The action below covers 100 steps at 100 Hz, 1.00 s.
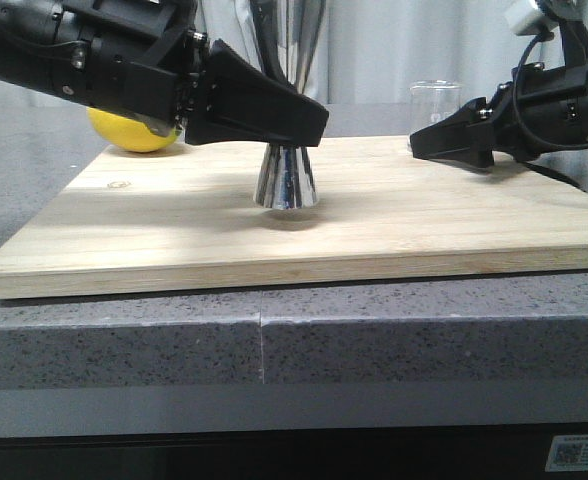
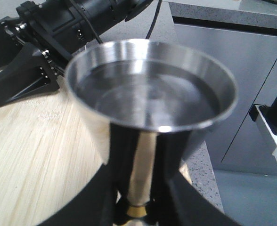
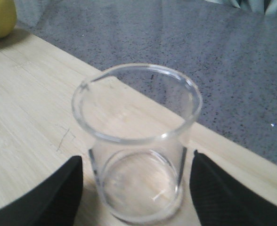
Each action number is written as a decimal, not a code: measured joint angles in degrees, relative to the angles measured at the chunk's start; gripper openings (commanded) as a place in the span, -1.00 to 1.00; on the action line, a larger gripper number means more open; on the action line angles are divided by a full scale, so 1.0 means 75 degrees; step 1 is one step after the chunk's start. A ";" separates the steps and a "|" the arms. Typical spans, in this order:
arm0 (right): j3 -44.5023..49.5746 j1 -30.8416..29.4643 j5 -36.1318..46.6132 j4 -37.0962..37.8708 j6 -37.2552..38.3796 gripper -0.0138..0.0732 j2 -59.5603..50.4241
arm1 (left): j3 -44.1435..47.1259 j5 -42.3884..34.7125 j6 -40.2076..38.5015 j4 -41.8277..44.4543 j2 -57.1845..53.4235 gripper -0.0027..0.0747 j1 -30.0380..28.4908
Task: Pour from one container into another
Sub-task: 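Lower the beaker onto the board's far corner with the right gripper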
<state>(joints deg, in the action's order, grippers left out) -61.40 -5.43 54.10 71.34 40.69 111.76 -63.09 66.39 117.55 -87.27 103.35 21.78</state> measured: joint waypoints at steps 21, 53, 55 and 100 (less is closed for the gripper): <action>0.0000 0.0000 0.0000 -0.0014 0.0000 0.36 0.0000 | 0.0000 0.0000 0.0000 0.0000 0.0000 -0.96 0.0000; 0.0000 0.0000 0.0000 -0.0044 0.0161 0.36 0.0000 | 0.0000 0.0000 0.0000 0.0000 0.0000 -0.96 0.0000; 0.0000 0.0000 0.0000 -0.0044 0.0176 0.36 0.0000 | 0.0000 0.0000 0.0000 0.0000 0.0000 -0.96 0.0000; 0.0014 -0.0143 -0.0521 0.0726 0.0929 0.36 -0.0588 | 0.0000 0.0000 0.0000 0.0000 0.0000 -0.96 0.0000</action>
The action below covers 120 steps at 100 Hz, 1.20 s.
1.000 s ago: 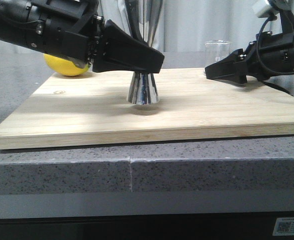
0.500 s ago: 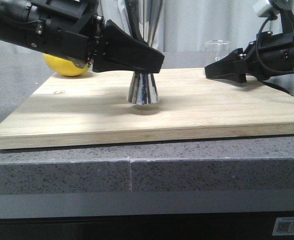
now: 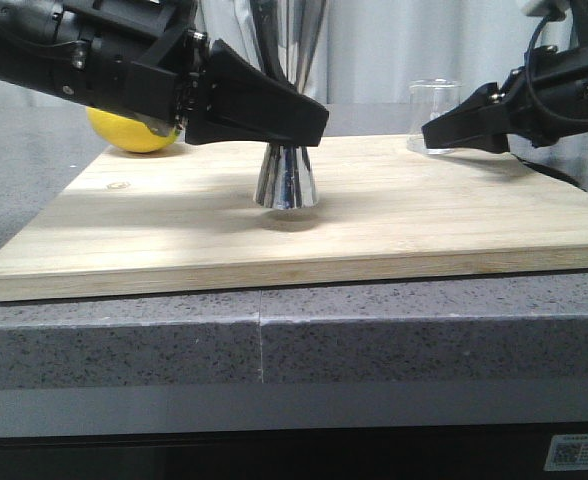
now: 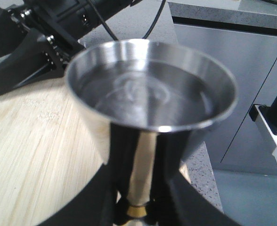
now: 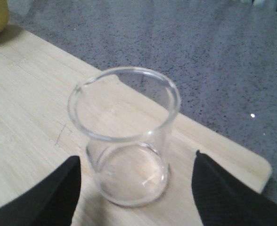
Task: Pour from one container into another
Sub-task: 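Lower the beaker onto the board's far corner with the right gripper, then open the right gripper and lift it off the beaker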
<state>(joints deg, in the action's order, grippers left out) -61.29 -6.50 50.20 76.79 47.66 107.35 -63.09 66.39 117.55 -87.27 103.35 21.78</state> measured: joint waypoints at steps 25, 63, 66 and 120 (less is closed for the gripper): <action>0.0000 -0.0179 -0.0012 0.0550 0.0487 0.36 -0.0334 | 0.0000 0.0000 0.0000 0.0000 0.0000 -0.96 0.0000; 0.0012 -0.0411 -0.0043 0.1741 0.1647 0.36 -0.1282 | 0.0000 0.0000 0.0000 0.0000 0.0000 -0.96 0.0000; 0.0012 -0.0430 -0.0099 0.1775 0.1708 0.36 -0.1419 | 0.0000 0.0000 0.0000 0.0000 0.0000 -0.96 0.0000; 0.0217 -0.0582 -0.1713 0.1916 0.2689 0.36 -0.4508 | 0.0000 -0.0200 0.0000 0.0000 0.0000 -0.96 0.0000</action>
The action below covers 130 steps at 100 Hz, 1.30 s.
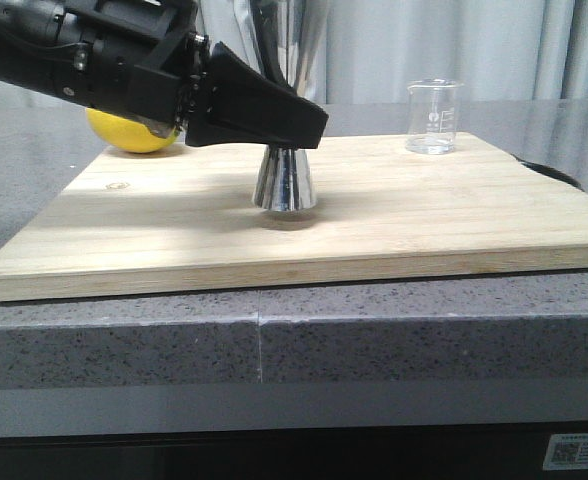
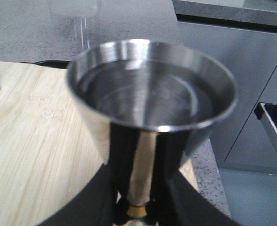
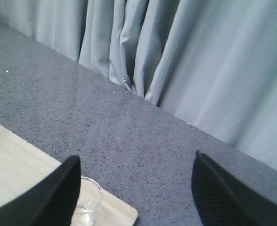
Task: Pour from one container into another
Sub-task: 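Open the right gripper and lift it off the beaker, then lower the filled jigger onto the board with the left gripper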
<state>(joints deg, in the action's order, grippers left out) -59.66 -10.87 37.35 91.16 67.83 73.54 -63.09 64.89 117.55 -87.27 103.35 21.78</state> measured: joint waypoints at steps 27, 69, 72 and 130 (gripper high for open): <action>0.1054 0.0000 -0.0313 0.0030 0.0100 0.36 -0.1199 | 0.0000 -0.0255 0.0138 -0.0175 0.0000 -0.96 0.0000; 0.2349 0.0000 -0.0405 0.0030 0.0547 0.36 -0.2437 | 0.0000 -0.0464 0.0611 -0.0678 0.0000 -0.96 -0.0045; 0.2391 0.0000 -0.0386 0.0030 0.0558 0.36 -0.2504 | 0.0000 -0.0464 0.0612 -0.0697 0.0000 -0.96 -0.0075; 0.2876 0.0000 0.0332 0.0098 0.1048 0.36 -0.2950 | 0.0000 -0.0515 0.0884 -0.0996 0.0000 -0.96 -0.0790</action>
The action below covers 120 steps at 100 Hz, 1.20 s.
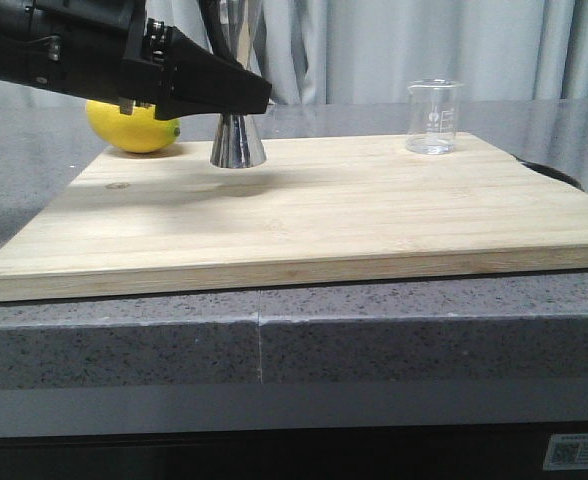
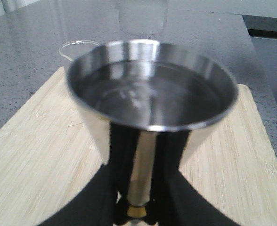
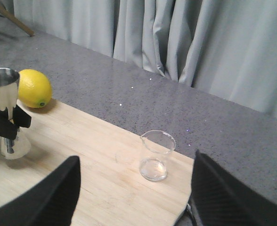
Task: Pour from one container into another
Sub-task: 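Lower the filled jigger onto the board with the left gripper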
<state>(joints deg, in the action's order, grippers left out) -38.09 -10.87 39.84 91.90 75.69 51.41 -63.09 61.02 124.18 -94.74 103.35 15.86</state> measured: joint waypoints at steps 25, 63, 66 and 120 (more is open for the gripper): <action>0.0097 0.0000 0.0182 0.0000 0.0046 0.36 -0.0080 | -0.0004 -0.0299 0.0100 -0.0048 0.0000 -0.96 0.0000; 0.0097 0.0000 0.0339 0.0000 0.0092 0.36 -0.0080 | -0.0004 -0.0450 0.0145 -0.0048 0.0000 -0.96 -0.0014; 0.0097 0.0000 0.0354 0.0000 0.0092 0.36 -0.0080 | -0.0004 -0.0470 0.0145 -0.0048 0.0000 -0.96 -0.0014; 0.0097 0.0000 0.0524 0.0003 0.0137 0.36 -0.0080 | -0.0004 -0.0568 0.0145 -0.0265 0.0000 -0.96 -0.0014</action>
<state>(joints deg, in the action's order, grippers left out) -37.36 -10.87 43.77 91.92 76.72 50.81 -63.12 56.77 125.26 -96.73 103.35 15.76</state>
